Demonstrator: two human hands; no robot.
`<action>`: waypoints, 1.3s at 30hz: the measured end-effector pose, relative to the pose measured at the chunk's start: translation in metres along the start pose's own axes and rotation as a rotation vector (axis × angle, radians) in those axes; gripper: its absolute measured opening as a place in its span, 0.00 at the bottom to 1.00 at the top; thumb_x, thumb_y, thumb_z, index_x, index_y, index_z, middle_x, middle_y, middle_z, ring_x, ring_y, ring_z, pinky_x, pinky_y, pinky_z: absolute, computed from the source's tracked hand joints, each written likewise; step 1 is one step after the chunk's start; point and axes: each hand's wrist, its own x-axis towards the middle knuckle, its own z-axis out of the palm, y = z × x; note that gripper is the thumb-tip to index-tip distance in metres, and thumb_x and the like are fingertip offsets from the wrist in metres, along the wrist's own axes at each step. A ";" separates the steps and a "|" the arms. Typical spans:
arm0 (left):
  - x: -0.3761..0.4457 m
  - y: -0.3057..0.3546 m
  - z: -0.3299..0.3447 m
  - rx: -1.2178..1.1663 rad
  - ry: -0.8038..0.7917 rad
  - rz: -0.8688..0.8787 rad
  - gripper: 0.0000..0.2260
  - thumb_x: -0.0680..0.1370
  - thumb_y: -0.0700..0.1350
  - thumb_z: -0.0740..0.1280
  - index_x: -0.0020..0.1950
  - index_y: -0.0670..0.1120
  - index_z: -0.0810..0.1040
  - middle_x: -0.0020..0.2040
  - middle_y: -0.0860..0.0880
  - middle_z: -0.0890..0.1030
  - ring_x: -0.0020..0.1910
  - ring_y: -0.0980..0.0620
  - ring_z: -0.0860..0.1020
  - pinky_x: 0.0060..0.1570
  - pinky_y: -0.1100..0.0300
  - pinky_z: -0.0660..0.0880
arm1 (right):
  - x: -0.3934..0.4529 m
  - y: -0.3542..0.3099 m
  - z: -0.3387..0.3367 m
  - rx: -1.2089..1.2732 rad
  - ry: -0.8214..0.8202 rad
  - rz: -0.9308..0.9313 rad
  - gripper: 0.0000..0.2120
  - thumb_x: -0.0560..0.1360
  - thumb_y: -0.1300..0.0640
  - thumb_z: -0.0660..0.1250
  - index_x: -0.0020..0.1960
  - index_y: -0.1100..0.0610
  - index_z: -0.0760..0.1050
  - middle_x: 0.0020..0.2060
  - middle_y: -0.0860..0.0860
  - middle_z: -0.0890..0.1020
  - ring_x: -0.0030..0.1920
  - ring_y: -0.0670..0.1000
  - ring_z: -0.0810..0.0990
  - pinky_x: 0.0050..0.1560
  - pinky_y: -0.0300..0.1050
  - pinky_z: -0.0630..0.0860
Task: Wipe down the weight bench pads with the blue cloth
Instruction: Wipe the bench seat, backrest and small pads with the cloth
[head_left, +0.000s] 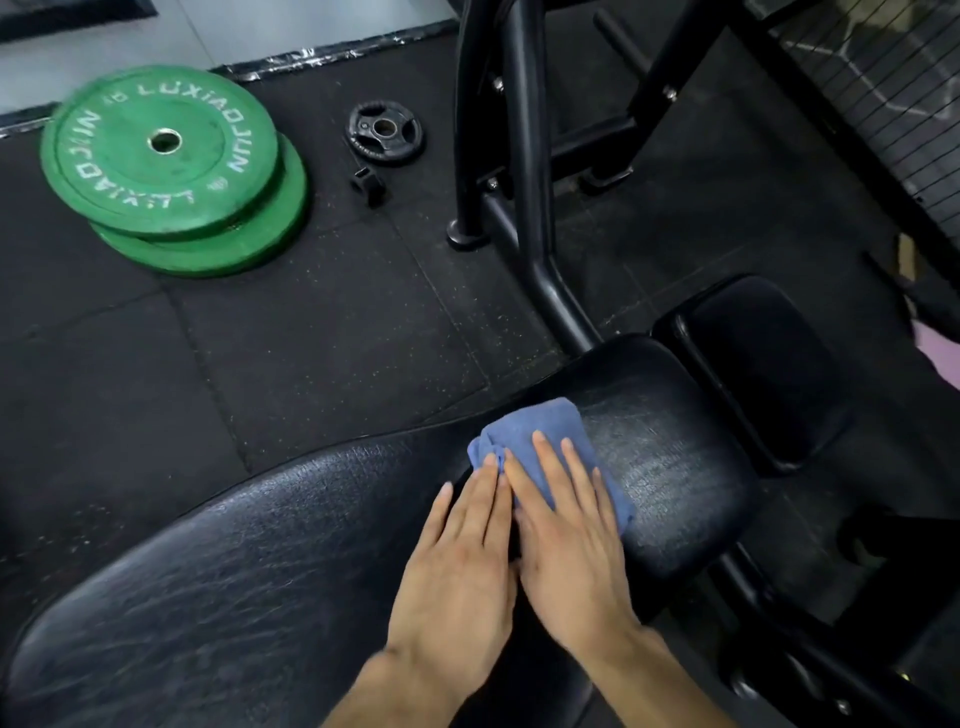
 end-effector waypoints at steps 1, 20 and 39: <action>0.011 0.001 -0.003 -0.002 -0.013 -0.017 0.32 0.78 0.49 0.66 0.80 0.39 0.63 0.82 0.42 0.61 0.82 0.48 0.59 0.77 0.48 0.57 | 0.009 0.004 -0.003 0.027 0.003 0.017 0.34 0.81 0.58 0.64 0.83 0.41 0.55 0.84 0.48 0.55 0.84 0.52 0.47 0.82 0.56 0.52; 0.012 -0.031 -0.005 0.102 -0.035 -0.201 0.33 0.79 0.59 0.54 0.81 0.43 0.63 0.84 0.40 0.55 0.83 0.43 0.56 0.76 0.41 0.56 | 0.201 0.105 -0.106 -0.299 -0.424 0.062 0.22 0.84 0.52 0.57 0.77 0.43 0.66 0.77 0.50 0.67 0.72 0.59 0.68 0.69 0.62 0.68; 0.010 -0.034 -0.006 0.037 -0.042 -0.204 0.33 0.82 0.60 0.54 0.83 0.45 0.55 0.85 0.42 0.49 0.84 0.45 0.48 0.80 0.41 0.57 | 0.200 0.000 -0.086 -0.341 -0.727 0.021 0.17 0.77 0.48 0.50 0.43 0.47 0.77 0.47 0.50 0.80 0.54 0.55 0.72 0.61 0.58 0.65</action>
